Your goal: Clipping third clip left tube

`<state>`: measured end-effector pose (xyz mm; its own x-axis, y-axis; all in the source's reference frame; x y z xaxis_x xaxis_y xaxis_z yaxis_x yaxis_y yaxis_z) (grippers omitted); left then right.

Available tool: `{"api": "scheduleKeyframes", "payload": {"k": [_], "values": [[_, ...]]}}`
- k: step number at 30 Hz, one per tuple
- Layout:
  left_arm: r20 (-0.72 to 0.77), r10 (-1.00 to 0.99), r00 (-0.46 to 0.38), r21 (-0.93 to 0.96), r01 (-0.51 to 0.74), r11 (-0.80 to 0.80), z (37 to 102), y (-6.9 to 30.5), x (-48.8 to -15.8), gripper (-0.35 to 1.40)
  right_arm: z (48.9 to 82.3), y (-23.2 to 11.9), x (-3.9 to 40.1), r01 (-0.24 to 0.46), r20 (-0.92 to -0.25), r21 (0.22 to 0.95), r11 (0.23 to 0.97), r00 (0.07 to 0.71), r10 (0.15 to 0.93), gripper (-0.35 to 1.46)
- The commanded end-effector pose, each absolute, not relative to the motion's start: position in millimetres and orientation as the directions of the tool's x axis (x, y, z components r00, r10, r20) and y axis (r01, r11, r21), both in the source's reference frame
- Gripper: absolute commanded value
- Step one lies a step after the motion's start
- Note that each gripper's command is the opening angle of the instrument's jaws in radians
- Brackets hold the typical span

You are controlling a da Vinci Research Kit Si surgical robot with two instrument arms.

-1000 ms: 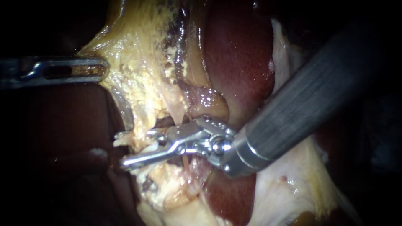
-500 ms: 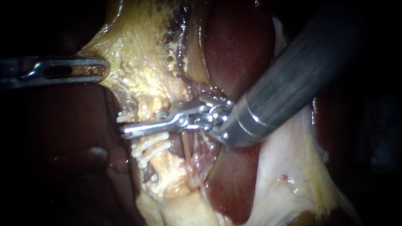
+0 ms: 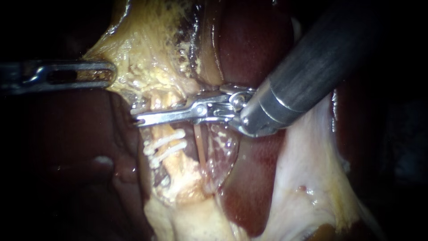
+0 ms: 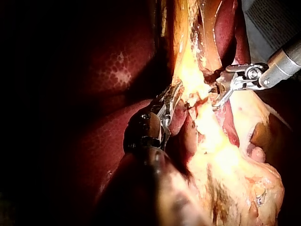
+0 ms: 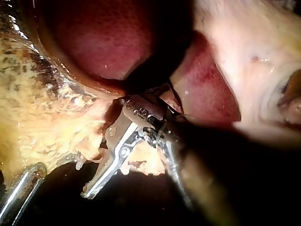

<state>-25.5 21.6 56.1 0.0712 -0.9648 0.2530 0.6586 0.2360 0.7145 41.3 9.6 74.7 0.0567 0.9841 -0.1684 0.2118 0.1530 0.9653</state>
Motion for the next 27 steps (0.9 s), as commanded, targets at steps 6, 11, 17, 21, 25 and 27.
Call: {"api": "scheduleKeyframes", "payload": {"k": [6, 11, 17, 21, 25, 27], "values": [[0.253, -0.965, 0.071, 0.714, 0.659, 0.236, 56.1, 21.6, -25.5, -0.35, 74.9, 9.6, 40.6, 0.199, -0.169, 0.967, 0.157, 0.044, 0.985, -0.33], [0.253, -0.965, 0.071, 0.714, 0.659, 0.236, 56.1, 21.6, -25.5, -0.35, 75.4, 9.7, 40.1, 0.205, -0.179, 0.965, 0.165, 0.054, 0.982, -0.35], [0.253, -0.965, 0.071, 0.714, 0.659, 0.236, 56.1, 21.6, -25.5, -0.35, 75.3, 9.7, 40.1, 0.21, -0.18, 0.964, 0.164, 0.061, 0.982, -0.35], [0.253, -0.965, 0.071, 0.714, 0.659, 0.236, 56.0, 21.6, -25.5, -0.35, 75.3, 9.6, 40.1, 0.21, -0.181, 0.964, 0.164, 0.061, 0.982, -0.35], [0.253, -0.965, 0.071, 0.714, 0.659, 0.236, 56.0, 21.6, -25.5, -0.35, 75.3, 9.6, 40.1, 0.211, -0.181, 0.964, 0.164, 0.063, 0.981, -0.35], [0.253, -0.965, 0.071, 0.714, 0.659, 0.236, 56.1, 21.6, -25.5, -0.35, 75.3, 9.6, 40.1, 0.213, -0.181, 0.963, 0.164, 0.065, 0.981, -0.35]]}}
